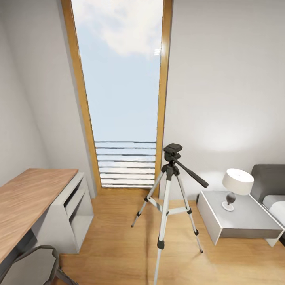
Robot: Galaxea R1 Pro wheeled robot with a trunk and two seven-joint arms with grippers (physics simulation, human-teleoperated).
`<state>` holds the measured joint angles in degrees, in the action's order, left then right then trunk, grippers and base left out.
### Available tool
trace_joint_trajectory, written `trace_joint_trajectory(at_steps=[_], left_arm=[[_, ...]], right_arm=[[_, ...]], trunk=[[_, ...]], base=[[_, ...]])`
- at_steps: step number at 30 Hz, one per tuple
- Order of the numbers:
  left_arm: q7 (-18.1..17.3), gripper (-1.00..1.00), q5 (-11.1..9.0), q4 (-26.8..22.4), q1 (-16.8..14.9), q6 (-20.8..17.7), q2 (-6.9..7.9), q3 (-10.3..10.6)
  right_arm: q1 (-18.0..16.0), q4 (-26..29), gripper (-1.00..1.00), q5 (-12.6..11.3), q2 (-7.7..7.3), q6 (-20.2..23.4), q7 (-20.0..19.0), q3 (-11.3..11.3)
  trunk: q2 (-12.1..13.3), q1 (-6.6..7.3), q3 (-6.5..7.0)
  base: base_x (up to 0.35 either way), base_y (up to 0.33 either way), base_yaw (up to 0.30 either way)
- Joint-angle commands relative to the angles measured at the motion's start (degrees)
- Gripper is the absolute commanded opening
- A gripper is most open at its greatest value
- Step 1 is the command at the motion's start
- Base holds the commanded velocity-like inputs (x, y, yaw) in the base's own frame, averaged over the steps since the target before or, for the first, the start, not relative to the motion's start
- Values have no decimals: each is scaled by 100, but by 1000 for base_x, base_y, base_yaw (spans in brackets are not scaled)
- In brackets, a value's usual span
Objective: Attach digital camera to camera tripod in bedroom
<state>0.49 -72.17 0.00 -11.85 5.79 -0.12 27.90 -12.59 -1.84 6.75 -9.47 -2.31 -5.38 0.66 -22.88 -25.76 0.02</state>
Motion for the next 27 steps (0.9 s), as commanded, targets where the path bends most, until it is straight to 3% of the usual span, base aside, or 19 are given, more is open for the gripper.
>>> trace_joint_trajectory(at_steps=[1, 12, 27], left_arm=[[12, -100, -28, 0, -1, 10, -2, 49], [10, -100, -25, 0, 0, 10, -5, 49], [12, -100, -29, 0, -1, 10, -5, 45]], right_arm=[[-7, -19, 100, 55, -2, -24, -8, 11], [-7, -19, 100, 46, 3, -1, -7, 13], [-7, -19, 100, 46, -10, 8, -6, 13]], trunk=[[-4, -3, -2], [-4, -3, -2], [-4, -3, -2]], base=[[53, 30, 0], [11, 6, -20], [0, 0, -219]])
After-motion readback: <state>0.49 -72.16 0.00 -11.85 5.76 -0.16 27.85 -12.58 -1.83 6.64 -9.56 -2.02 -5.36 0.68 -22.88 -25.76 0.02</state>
